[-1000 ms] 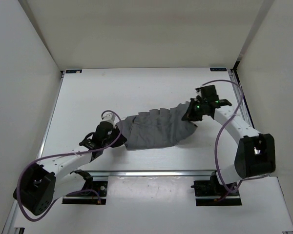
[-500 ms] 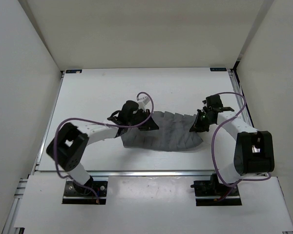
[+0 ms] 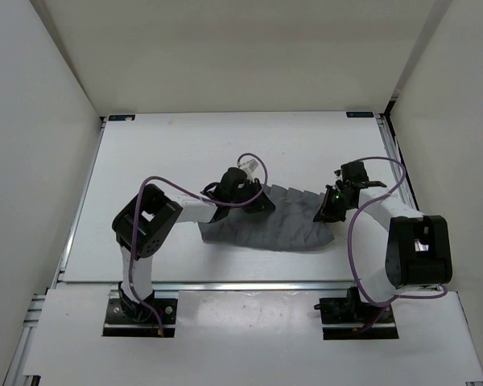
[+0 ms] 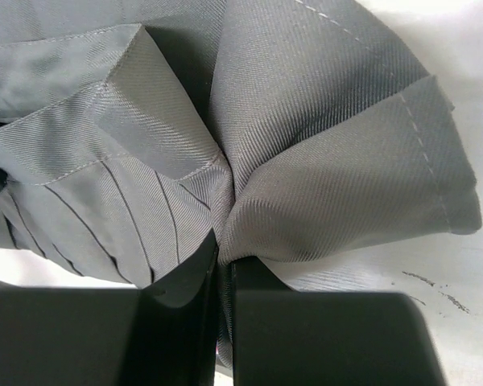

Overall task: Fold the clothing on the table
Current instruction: Fold the skirt

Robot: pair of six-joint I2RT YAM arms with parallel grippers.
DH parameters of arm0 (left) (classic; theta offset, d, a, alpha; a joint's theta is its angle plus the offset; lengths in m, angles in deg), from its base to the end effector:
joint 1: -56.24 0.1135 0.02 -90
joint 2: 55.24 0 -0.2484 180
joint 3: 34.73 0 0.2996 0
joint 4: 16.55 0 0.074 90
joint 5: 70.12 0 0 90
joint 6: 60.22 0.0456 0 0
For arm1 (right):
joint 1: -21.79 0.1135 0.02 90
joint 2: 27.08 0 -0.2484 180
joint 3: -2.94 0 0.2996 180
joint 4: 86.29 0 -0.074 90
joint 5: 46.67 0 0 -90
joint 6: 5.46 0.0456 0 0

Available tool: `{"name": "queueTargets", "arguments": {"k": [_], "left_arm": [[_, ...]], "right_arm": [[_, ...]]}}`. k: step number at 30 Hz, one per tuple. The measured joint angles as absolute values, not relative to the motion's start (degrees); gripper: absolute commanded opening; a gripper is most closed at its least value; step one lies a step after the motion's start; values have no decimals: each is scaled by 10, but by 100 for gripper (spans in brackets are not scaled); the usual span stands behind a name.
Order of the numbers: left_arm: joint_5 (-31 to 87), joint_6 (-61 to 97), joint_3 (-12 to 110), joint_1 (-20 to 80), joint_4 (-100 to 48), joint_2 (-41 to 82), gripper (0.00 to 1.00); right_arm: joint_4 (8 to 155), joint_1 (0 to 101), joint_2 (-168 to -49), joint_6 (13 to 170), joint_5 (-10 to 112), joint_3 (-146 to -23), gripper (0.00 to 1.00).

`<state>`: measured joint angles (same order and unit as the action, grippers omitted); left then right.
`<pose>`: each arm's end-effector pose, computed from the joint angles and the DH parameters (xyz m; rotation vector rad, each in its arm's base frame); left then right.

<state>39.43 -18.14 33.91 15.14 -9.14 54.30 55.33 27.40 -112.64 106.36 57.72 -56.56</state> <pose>0.3118 -0.2923 0.0869 0.0788 2.3998 -1.1945 0.3183 0.0426 0.1229 0.3073 2.7115 0.4812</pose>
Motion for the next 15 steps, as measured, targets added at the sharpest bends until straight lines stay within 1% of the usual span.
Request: {"name": "queueTargets", "arguments": {"k": [4,8,15], "left_arm": [[343,-179,354,135,-85,558,0],[270,-146,405,114,-133,585,0],[164,-89,449,80,-200,593,0]], "right_arm": [[553,273,-1126,1063,581,-557,0],[553,278,-1125,1061,582,-556,0],[553,286,-1123,1061,582,-556,0]]}}
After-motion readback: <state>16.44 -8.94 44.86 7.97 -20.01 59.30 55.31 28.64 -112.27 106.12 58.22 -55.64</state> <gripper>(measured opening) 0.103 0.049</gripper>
